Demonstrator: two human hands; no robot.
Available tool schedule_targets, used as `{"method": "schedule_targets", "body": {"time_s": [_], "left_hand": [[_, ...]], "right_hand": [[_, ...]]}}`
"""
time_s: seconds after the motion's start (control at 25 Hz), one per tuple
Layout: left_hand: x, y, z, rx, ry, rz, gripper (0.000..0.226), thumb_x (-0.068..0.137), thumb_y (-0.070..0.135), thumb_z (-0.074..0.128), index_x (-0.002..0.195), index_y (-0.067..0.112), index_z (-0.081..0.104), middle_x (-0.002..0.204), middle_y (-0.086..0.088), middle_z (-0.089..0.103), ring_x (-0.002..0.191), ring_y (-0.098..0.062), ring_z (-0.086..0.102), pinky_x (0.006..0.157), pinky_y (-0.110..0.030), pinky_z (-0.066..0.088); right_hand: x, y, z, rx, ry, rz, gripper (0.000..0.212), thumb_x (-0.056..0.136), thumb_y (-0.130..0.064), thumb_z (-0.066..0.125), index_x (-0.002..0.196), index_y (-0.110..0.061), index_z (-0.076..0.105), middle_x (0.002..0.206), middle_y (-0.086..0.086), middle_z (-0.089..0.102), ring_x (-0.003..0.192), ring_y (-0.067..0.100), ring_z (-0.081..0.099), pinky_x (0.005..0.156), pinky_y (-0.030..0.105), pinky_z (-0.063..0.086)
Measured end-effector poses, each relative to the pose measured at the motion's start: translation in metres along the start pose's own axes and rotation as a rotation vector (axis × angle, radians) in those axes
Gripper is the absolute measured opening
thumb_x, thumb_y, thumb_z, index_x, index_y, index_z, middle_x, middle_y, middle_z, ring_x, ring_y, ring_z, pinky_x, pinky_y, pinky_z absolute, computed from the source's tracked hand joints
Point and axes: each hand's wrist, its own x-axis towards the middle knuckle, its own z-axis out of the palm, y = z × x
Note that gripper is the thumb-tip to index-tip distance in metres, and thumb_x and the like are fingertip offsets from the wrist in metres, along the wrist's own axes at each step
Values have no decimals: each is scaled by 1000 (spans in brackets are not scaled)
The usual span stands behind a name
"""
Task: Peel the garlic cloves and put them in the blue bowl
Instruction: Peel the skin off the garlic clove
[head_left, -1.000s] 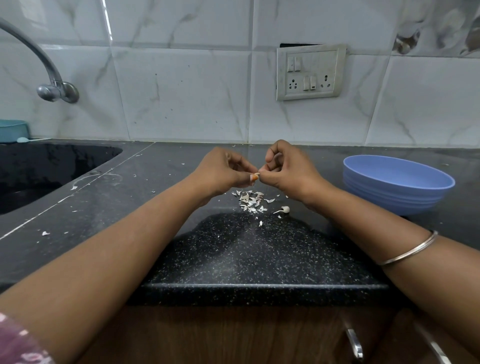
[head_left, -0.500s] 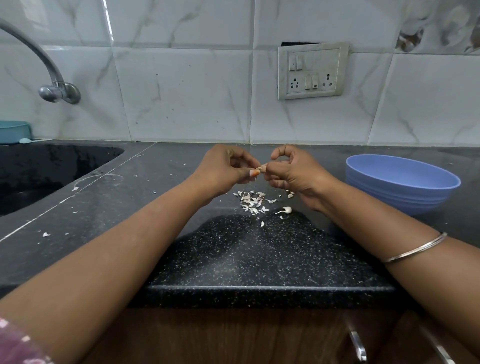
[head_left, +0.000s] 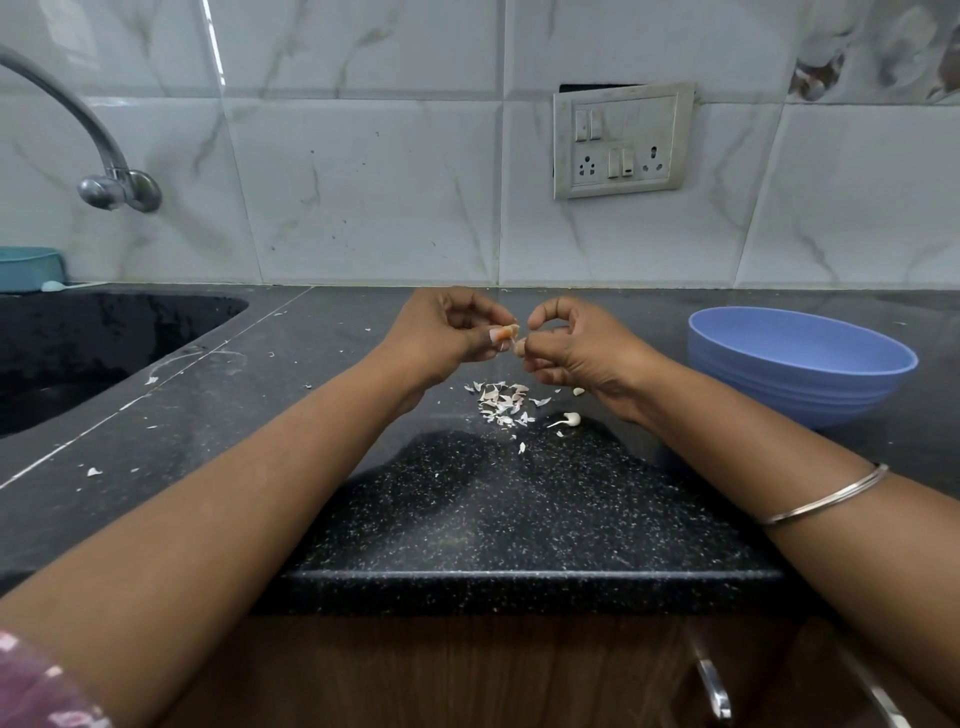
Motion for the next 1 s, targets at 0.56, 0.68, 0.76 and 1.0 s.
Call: {"method": "schedule_targets", "body": {"time_s": [0.56,0.68,0.76,1.0], "left_hand": [[3,-2,-8,-282,6,-191,12,84,-3,63,89,7,66,77,-6,69,73,-9,66,71,-17,55],[3,-2,-7,-293,-21,-216,11,85,-3,62,90,6,66,71,-3,70,70,-7,66,67,-15,54],[3,-1,-7,-309,-23,-231,11,84,-3,62,91,5,65,72,-4,70,69,-7,67,66,-15,55],[3,-1,-7,-336,-40,-252,8,83,-3,63,86,5,63,72,-6,69,69,-8,67,66,-15,55]], "right_hand": [[0,3,-1,-116,-60,-44,5,85,-9,67,87,-5,68,64,-2,62,53,3,53,54,14,47],[2,3,-1,-81,-72,-29,8,88,-9,63,91,-3,67,72,3,65,59,5,59,59,15,52],[3,2,-2,-55,-75,-21,7,89,-5,60,93,-5,66,77,6,66,63,8,62,62,16,53],[0,2,-3,-34,-80,-73,14,86,-6,67,99,-8,61,89,9,65,73,13,67,61,20,54]]}}
